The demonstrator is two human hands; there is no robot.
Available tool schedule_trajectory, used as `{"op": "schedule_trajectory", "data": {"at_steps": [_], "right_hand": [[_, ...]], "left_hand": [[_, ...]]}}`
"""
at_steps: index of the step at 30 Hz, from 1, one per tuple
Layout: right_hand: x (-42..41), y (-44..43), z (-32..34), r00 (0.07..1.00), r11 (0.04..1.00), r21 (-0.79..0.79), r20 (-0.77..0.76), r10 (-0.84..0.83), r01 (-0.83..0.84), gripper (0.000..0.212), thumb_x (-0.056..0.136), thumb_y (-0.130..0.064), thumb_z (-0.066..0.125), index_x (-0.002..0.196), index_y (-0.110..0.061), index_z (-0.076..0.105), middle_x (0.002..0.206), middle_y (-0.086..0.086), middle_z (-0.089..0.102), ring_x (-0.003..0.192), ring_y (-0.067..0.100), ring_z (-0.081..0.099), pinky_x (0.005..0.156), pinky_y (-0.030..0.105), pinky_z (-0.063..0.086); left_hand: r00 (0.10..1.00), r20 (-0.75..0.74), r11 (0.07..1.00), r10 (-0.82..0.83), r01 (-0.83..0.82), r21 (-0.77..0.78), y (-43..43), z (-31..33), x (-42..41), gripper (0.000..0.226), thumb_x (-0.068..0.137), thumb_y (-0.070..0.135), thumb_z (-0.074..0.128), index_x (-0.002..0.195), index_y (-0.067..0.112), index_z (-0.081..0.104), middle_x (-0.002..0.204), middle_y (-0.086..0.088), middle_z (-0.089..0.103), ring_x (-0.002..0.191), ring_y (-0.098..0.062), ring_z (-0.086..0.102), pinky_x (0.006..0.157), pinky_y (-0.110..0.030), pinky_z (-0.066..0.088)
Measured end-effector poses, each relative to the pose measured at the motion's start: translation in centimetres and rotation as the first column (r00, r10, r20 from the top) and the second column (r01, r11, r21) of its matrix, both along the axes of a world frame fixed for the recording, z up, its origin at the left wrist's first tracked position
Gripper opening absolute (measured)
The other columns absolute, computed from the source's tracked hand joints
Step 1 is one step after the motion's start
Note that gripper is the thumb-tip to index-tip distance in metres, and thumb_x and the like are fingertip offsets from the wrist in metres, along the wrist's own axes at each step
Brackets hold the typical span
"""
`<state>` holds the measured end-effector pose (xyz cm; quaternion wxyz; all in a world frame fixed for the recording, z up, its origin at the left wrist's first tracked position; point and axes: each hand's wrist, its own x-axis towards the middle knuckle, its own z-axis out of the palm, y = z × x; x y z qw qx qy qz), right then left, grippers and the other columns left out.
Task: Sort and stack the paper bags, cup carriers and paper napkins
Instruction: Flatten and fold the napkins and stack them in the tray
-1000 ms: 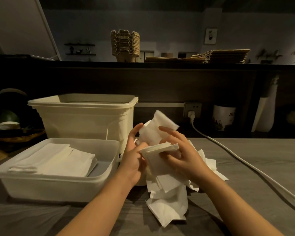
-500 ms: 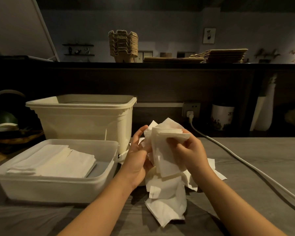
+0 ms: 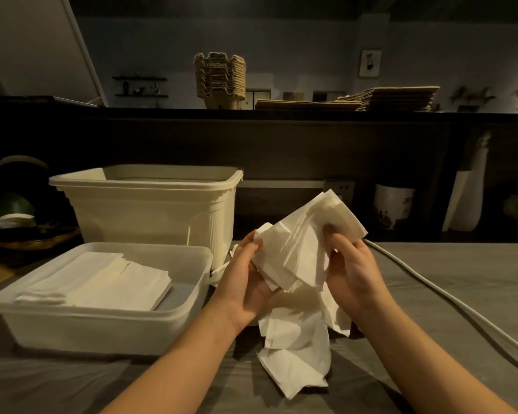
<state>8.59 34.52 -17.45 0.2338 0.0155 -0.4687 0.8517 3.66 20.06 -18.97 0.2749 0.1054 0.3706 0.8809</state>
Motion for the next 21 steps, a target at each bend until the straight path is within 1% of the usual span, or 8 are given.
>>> {"op": "schedule_trajectory", "data": {"at_steps": [2,4,6,11,13,16,18,21], "right_hand": [[0.0,0.1,0.1,1.000,1.000,-0.017,-0.002,0.004,-0.005,0.015,0.090,-0.005,0.050,0.098,-0.011,0.062,0.083,0.002,0.066,0.083,0.014,0.061,0.081,0.033,0.049],[0.0,0.1,0.1,1.000,1.000,-0.018,0.004,0.005,-0.005,0.016,0.092,-0.006,0.049,0.098,-0.013,0.062,0.080,0.000,0.067,0.078,0.012,0.064,0.075,0.033,0.051],[0.0,0.1,0.1,1.000,1.000,-0.012,0.018,0.012,-0.012,0.015,0.092,-0.008,0.050,0.099,-0.014,0.062,0.081,0.000,0.067,0.075,0.012,0.065,0.070,0.033,0.052],[0.1,-0.1,0.0,0.997,0.998,0.045,0.067,0.033,-0.036,0.016,0.090,-0.010,0.053,0.104,-0.011,0.060,0.086,0.004,0.065,0.079,0.017,0.063,0.069,0.034,0.052],[0.1,-0.1,0.0,0.996,0.998,0.036,0.074,0.042,-0.044,0.015,0.090,-0.011,0.053,0.103,-0.012,0.061,0.087,0.004,0.066,0.080,0.019,0.063,0.070,0.036,0.053],[0.0,0.1,0.0,0.995,0.998,-0.031,0.086,0.058,-0.056,0.017,0.092,-0.011,0.051,0.108,-0.012,0.058,0.092,0.007,0.064,0.084,0.020,0.062,0.069,0.036,0.053],[0.0,0.4,0.0,0.994,0.993,-0.100,0.083,0.070,-0.062,0.021,0.094,-0.013,0.048,0.114,-0.013,0.054,0.096,0.007,0.062,0.087,0.019,0.062,0.067,0.036,0.053],[-0.1,1.0,0.1,0.994,0.986,-0.156,0.086,0.074,-0.060,0.025,0.094,-0.018,0.050,0.119,-0.013,0.052,0.097,0.006,0.063,0.088,0.020,0.063,0.063,0.035,0.056]], "left_hand": [[1.000,0.009,1.000,0.026,-0.026,0.007,0.1,0.0,-0.1,0.055,0.079,0.028,0.063,0.131,0.019,0.051,0.121,-0.014,0.061,0.095,-0.029,0.064,0.065,-0.038,0.059],[0.997,-0.016,0.998,0.070,-0.070,0.005,0.1,0.0,-0.1,0.044,0.085,0.021,0.060,0.128,0.021,0.053,0.114,-0.013,0.062,0.093,-0.028,0.064,0.063,-0.039,0.060],[0.997,-0.023,0.997,0.079,-0.079,0.005,0.1,0.0,-0.1,0.040,0.086,0.016,0.059,0.126,0.022,0.054,0.108,-0.013,0.063,0.089,-0.028,0.065,0.058,-0.038,0.059],[0.997,-0.029,0.996,0.069,-0.071,-0.056,0.3,0.0,0.0,0.032,0.087,0.022,0.060,0.119,0.024,0.055,0.107,-0.010,0.062,0.087,-0.025,0.064,0.058,-0.035,0.058],[0.997,-0.057,0.995,0.046,-0.050,-0.081,0.4,-0.1,0.0,0.047,0.076,0.024,0.067,0.121,0.027,0.053,0.110,-0.011,0.061,0.091,-0.027,0.063,0.058,-0.037,0.058],[0.996,-0.087,0.992,0.015,-0.025,-0.120,0.5,-0.3,0.1,0.067,0.064,0.011,0.071,0.125,0.029,0.050,0.112,-0.012,0.061,0.095,-0.030,0.062,0.059,-0.040,0.058],[0.996,-0.087,0.991,0.015,-0.026,-0.128,0.6,-0.4,0.0,0.071,0.064,0.005,0.070,0.127,0.030,0.049,0.115,-0.012,0.059,0.098,-0.031,0.060,0.060,-0.042,0.059],[0.997,-0.072,0.992,0.020,-0.028,-0.121,0.6,-0.5,-0.3,0.063,0.075,0.002,0.067,0.127,0.030,0.048,0.117,-0.011,0.058,0.104,-0.033,0.058,0.069,-0.045,0.058]]}}
